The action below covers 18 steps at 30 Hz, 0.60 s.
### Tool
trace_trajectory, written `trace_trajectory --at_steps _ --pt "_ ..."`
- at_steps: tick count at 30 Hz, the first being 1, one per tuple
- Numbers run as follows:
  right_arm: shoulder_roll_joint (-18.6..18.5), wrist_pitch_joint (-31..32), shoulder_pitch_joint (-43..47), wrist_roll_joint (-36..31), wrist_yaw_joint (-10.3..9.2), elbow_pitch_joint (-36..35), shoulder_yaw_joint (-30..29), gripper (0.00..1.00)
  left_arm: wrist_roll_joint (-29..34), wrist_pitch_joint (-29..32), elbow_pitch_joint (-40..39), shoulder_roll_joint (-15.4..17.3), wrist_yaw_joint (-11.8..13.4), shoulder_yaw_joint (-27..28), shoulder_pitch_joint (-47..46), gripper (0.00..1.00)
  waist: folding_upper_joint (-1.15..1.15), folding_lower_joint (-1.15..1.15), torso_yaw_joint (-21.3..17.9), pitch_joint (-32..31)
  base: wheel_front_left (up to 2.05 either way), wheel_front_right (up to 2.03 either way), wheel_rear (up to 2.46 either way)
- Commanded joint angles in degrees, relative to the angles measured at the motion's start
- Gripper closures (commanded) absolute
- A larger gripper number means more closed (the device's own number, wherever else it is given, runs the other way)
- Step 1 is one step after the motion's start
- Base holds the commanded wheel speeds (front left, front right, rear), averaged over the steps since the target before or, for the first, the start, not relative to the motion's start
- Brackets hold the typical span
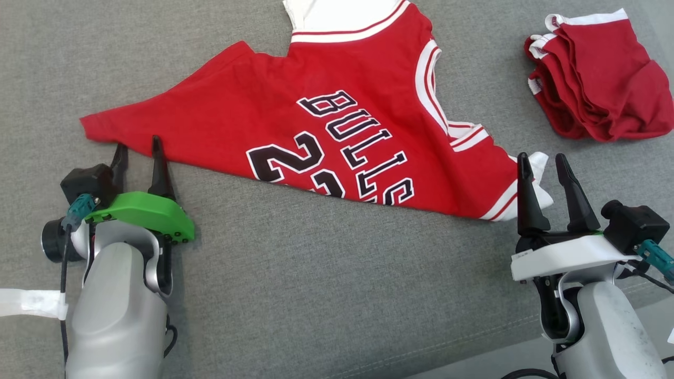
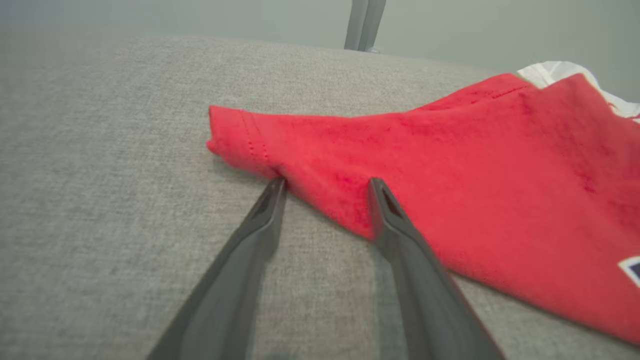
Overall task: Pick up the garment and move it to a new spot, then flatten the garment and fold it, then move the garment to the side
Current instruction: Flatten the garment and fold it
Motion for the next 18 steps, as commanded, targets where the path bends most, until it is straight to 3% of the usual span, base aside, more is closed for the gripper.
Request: trace_trajectory --at_steps 1,2,10,16,18 --pt "-0.1 -0.1 -0.7 0.3 -0.01 0.3 0.2 0.0 0.3 0.1 0.2 -0.4 -0.6 -0.1 -0.7 0.82 0.0 0.0 -0.4 0.2 0.0 0.0 0.0" --pt "-0.1 -0.1 -0.7 0.3 -0.01 0.4 0.3 0.0 0.6 0.1 0.1 -0.5 -0.9 -0.2 -1.0 1.0 0.0 0.0 -0.5 0.2 0.0 0.0 0.0" --pt "0.1 -0.1 -0.4 1.0 -0.01 1.5 -0.3 0.0 4.3 0.0 -4.7 -1.1 -1.9 -1.7 -1.9 1.0 0.0 0.0 -1.4 -0.8 0.0 0.0 0.0" --pt "0.2 -0.1 -0.4 1.1 -0.01 2.3 0.5 0.0 7.1 0.0 -15.5 -1.7 -3.4 -8.6 -4.4 1.0 0.0 0.0 -2.0 -2.6 0.0 0.0 0.0" --pt "0.2 -0.2 -0.2 1.4 -0.01 2.5 1.0 0.0 6.9 0.0 -18.6 -1.7 -2.9 -10.7 -6.4 1.0 0.0 0.0 -2.5 -3.2 0.0 0.0 0.0"
